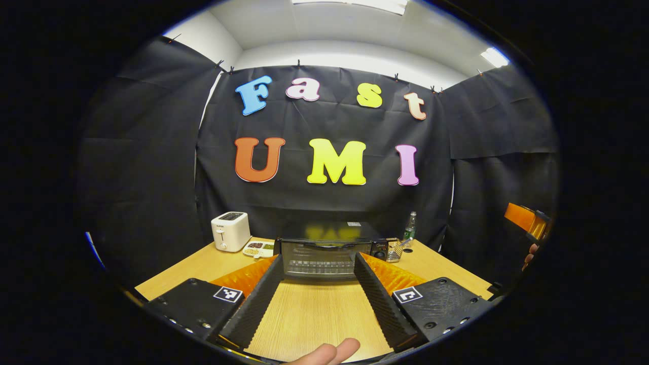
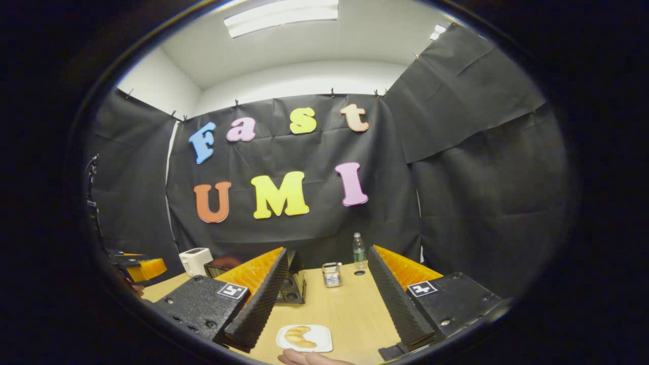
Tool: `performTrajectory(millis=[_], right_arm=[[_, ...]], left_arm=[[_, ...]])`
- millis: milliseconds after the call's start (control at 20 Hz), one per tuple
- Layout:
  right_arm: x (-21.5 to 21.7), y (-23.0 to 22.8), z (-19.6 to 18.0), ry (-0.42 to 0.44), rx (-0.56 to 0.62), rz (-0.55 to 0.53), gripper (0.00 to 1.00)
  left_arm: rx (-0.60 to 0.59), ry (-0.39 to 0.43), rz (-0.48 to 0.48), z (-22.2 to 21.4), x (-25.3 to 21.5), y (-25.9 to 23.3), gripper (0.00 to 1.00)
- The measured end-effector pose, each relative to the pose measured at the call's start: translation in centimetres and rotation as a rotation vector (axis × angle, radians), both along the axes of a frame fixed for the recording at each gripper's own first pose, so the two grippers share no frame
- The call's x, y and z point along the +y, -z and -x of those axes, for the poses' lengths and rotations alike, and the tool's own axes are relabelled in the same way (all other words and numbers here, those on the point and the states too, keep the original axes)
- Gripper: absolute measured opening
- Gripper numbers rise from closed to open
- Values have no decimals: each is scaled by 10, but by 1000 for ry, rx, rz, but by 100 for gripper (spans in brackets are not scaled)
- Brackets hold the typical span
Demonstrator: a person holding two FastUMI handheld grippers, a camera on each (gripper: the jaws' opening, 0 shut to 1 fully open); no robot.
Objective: Open the electric oven with the left hand, put the food in, and close the electric oven.
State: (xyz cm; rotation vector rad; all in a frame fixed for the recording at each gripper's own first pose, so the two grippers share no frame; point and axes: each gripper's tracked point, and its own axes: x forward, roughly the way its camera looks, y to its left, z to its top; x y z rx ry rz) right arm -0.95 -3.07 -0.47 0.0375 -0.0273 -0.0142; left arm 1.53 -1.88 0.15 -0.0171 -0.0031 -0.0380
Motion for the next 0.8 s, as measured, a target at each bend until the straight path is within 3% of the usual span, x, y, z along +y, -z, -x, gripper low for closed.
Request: performTrajectory(millis=[200,450,800], right_arm=[[-14,7,-4,16,5,-7,96],[-23,20,-19,-6,-1,-33,96],[-35,57,-59,-25,50,-42,96]], left_arm=[[5,50,7,-12,-10,-2,92],[11,20,-15,-43,-1,-1,92],[72,44,-16,-146,-9,20,92]])
